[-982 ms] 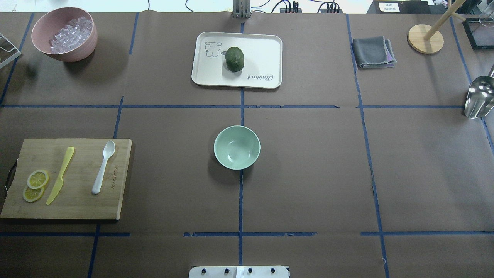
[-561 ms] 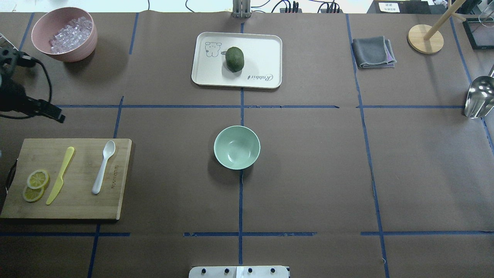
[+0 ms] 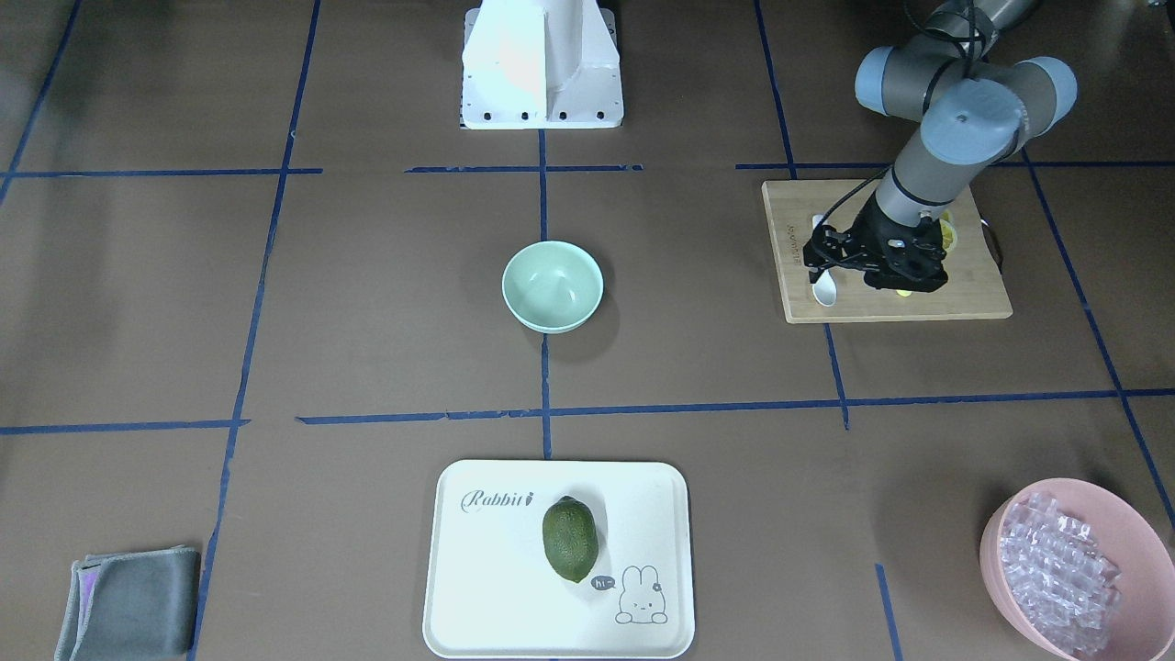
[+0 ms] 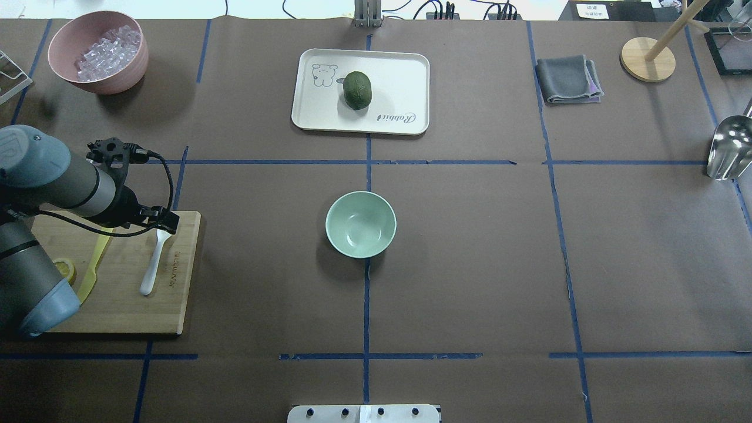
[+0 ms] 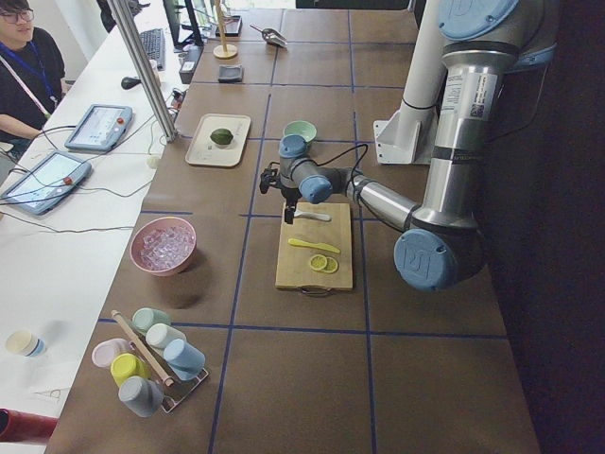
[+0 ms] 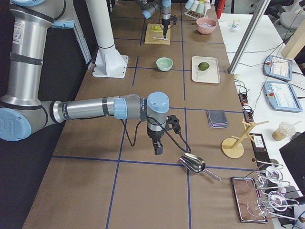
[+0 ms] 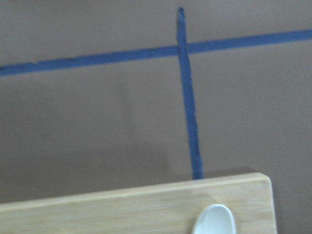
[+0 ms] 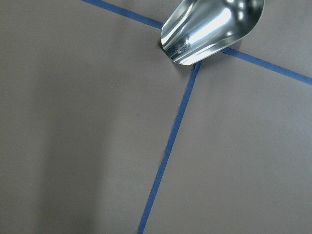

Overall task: Place spoon in bowl
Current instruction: 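Reach the left gripper over the white spoon on the cutting board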

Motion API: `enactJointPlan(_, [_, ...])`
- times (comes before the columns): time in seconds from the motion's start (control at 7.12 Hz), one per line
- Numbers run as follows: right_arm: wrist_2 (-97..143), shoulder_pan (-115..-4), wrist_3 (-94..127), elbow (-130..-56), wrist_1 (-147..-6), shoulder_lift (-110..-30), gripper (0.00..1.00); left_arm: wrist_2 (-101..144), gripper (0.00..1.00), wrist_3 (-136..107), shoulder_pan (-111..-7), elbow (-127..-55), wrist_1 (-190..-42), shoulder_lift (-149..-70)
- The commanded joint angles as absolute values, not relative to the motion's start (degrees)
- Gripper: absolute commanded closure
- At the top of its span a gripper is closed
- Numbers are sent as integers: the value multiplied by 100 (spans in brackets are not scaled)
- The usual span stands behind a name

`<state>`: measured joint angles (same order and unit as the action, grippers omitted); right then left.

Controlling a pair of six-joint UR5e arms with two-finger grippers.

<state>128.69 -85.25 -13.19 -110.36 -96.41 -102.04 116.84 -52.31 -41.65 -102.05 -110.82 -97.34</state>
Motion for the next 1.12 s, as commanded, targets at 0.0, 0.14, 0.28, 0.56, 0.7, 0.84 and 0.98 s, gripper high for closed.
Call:
enactJointPlan(0.0, [12876,-8525,-1318,-11030,-9633,-10213,1,11663,0,-5282,-4008,-10239,-11092,-9712])
enactJointPlan(0.14, [12876,-8525,-1292,-11065,-9633,-10213,1,11672,0,-5282,-4008,-10318,-11083,-9660])
enactJointPlan(0.28, [12876,-8525,-1283,-11057,-9633,-10213,1,11672,0,-5265,-3999,-10397,-11083,-9590])
enactJointPlan(0.56, [12981,-8525,-1283,-11048,-9633,-10222,1,11654,0,-5247,-3868,-10406,-11074,-9528])
enactJointPlan(0.7, [12990,-8525,-1283,-11039,-9642,-10213,1,11654,8,-5247,-3832,-10406,-11066,-9527])
enactJointPlan(0.84, [12990,-8525,-1283,-11048,-9633,-10222,1,11654,19,-5238,-3823,-10406,-11065,-9527])
enactJointPlan(0.98, [12990,-8525,-1283,-11039,-9642,-10230,1,11654,32,-5238,-3823,-10406,-11065,-9527])
